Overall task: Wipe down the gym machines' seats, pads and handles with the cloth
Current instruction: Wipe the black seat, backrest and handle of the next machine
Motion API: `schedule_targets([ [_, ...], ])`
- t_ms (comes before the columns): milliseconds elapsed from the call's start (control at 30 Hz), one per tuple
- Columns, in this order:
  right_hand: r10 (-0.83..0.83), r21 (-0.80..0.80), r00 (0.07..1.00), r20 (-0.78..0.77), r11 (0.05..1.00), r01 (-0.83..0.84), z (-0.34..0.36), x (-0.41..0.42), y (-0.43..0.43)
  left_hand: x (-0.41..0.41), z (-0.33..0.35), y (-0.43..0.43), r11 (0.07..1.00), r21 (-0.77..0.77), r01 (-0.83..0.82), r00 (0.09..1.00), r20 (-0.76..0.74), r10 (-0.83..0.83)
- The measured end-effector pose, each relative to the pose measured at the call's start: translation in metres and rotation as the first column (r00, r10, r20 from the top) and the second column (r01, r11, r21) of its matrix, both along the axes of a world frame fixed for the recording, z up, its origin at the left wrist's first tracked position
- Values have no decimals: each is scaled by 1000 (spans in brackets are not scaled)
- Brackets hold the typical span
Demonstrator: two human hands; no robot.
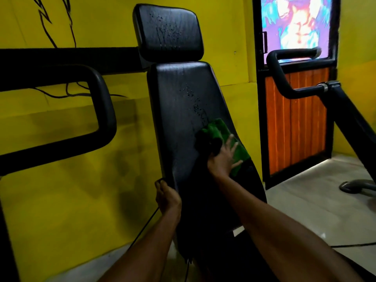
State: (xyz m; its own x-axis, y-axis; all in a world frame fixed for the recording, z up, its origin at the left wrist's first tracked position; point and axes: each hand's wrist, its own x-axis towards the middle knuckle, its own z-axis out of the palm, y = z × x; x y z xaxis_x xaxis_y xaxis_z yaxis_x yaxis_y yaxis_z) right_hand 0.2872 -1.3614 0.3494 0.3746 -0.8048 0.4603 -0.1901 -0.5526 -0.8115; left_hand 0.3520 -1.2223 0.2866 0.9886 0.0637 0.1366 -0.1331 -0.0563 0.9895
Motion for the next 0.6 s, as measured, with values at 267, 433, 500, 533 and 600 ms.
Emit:
schedule_targets([
  [267, 88, -543, 969, -230, 815, -203, -37, -7, -16, -5, 5, 4, 998, 48, 26, 1000, 14, -27],
  [433, 19, -59, 999, -44, 998, -22, 4, 5, 9, 3, 1, -1, 995, -52, 84, 995, -56, -87],
  [500, 191, -390, 973, -132, 892, -228, -2, 7, 29, 16, -9, -3, 984, -103, 142, 984, -92, -152],
  [533, 259, -567, 933, -249, 742, -357, -10, 9, 33, 28, -15, -5, 974, -116, 192, 973, -105, -204],
  [600, 290, -711, 879, -379, 517, -477, -19, 11, 24, 67, -29, -19, 936, -110, 334, 927, -141, -348],
])
